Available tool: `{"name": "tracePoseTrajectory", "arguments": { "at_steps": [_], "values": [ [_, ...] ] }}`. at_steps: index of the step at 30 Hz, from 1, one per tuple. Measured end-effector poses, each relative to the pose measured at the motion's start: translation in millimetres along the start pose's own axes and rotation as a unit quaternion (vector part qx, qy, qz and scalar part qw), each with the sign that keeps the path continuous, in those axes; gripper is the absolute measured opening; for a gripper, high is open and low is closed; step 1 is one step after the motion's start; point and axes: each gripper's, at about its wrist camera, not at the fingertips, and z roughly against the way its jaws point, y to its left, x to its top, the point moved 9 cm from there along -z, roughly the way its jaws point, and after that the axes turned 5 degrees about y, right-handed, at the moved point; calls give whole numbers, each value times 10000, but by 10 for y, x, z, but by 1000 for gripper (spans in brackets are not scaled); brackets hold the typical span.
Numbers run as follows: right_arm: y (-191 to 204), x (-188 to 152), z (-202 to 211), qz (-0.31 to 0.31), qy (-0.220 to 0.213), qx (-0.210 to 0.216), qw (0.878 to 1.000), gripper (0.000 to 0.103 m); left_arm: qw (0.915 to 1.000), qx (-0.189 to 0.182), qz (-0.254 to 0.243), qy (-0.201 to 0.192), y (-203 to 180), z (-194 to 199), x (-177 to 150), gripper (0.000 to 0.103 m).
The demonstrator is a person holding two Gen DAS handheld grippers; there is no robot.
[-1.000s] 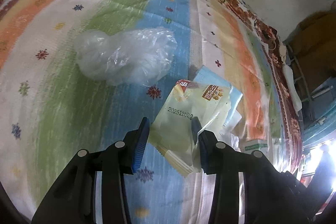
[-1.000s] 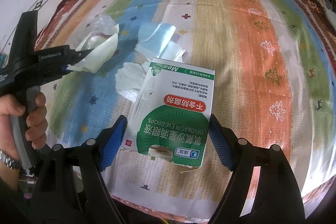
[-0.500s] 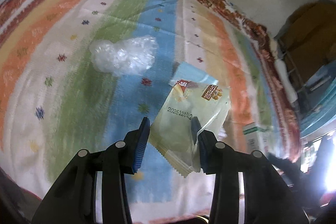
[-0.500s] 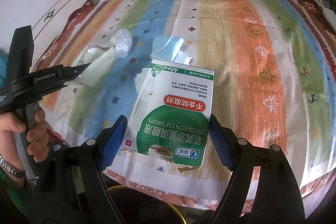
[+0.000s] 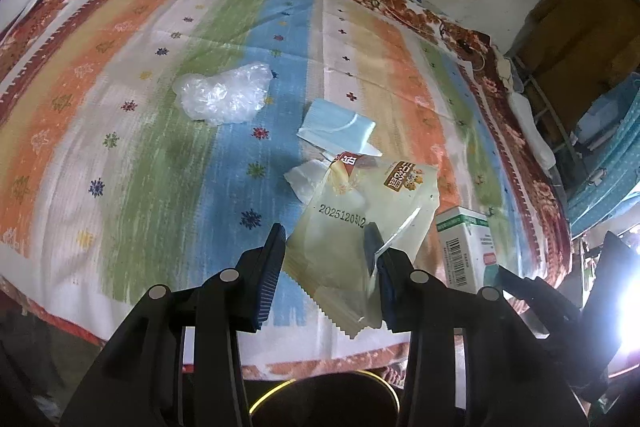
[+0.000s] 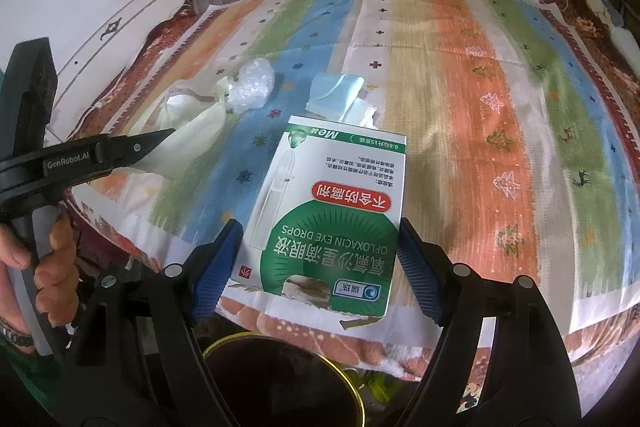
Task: Collect trash
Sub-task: 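Carry the snack packet in left tool while right tool carries the box to the bin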
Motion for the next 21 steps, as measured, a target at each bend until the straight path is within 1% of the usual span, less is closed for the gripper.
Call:
{"name": "tracePoseTrajectory", "arguments": {
  "at_steps": [8,11,16,21],
  "values": [
    [57,-112,214,71,-181,-9,9998,73,9997,-175,-81,-127,-190,238,-198,40],
    [60,-157,330,84,-304,-95,9995,73,9995,-193,-112,-217,-224,352,-296,40],
    [121,-268,467,119,-407,-28,9991,73,9991,-289,-126,-284,-257,459,-430,40],
    [146,-396,567,242,-511,-220,9982,73,9989,-276,-173,-340,-277,529,-534,40]
  ]
}}
